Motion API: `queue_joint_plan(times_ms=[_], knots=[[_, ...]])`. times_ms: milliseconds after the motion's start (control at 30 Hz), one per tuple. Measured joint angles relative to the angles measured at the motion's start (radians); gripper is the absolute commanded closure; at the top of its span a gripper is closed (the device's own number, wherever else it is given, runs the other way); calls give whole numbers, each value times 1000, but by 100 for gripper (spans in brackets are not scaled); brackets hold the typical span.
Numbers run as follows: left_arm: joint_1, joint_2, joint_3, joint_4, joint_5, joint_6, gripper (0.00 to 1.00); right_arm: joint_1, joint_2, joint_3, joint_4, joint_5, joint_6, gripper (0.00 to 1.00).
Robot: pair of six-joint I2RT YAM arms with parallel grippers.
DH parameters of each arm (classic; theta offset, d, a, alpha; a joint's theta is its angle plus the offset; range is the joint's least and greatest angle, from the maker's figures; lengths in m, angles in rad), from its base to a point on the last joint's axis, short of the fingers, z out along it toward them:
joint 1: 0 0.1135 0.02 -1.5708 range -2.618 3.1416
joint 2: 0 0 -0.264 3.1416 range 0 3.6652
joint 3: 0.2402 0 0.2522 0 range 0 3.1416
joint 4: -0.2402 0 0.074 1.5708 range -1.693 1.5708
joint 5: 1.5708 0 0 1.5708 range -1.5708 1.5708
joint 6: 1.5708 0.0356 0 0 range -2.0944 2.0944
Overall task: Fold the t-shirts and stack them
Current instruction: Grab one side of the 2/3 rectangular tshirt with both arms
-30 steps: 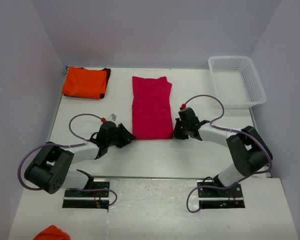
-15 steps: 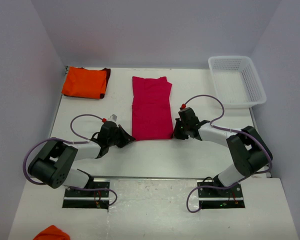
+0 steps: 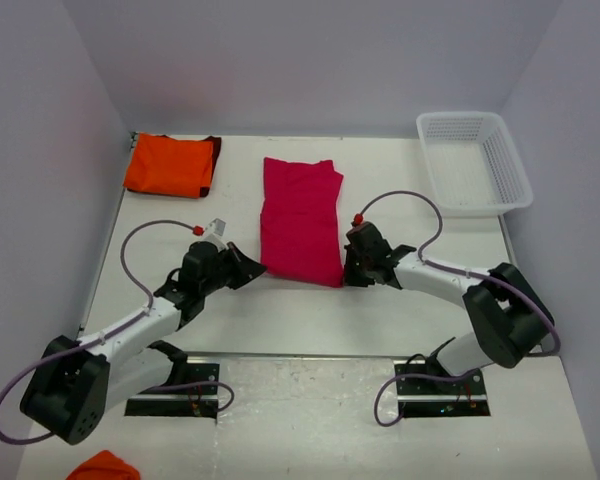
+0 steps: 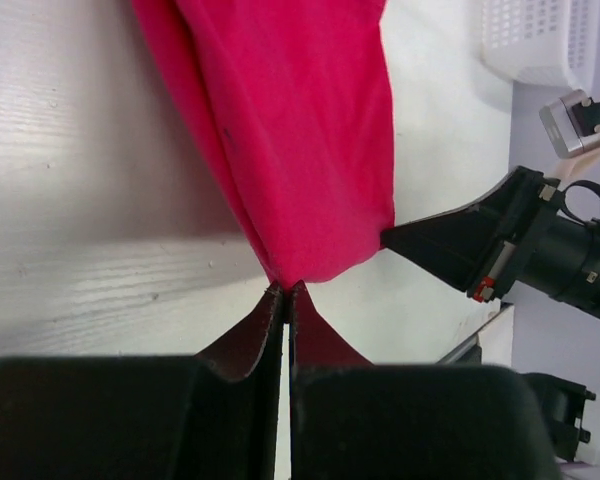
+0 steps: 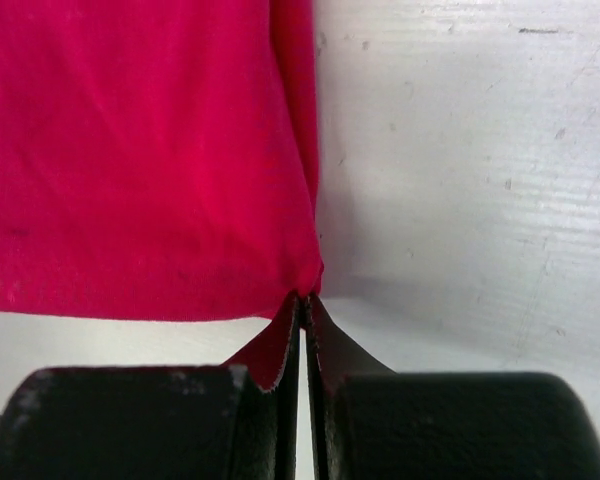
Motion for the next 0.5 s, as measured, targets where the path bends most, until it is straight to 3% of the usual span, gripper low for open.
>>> queue_joint_plan(times_ms=[267, 500], knots=[[0, -236, -8, -239, 49, 28, 100, 64, -153, -1, -106, 55, 27, 100], [0, -399, -102, -390, 98, 27, 100, 177, -280, -26, -191, 125, 104, 100]])
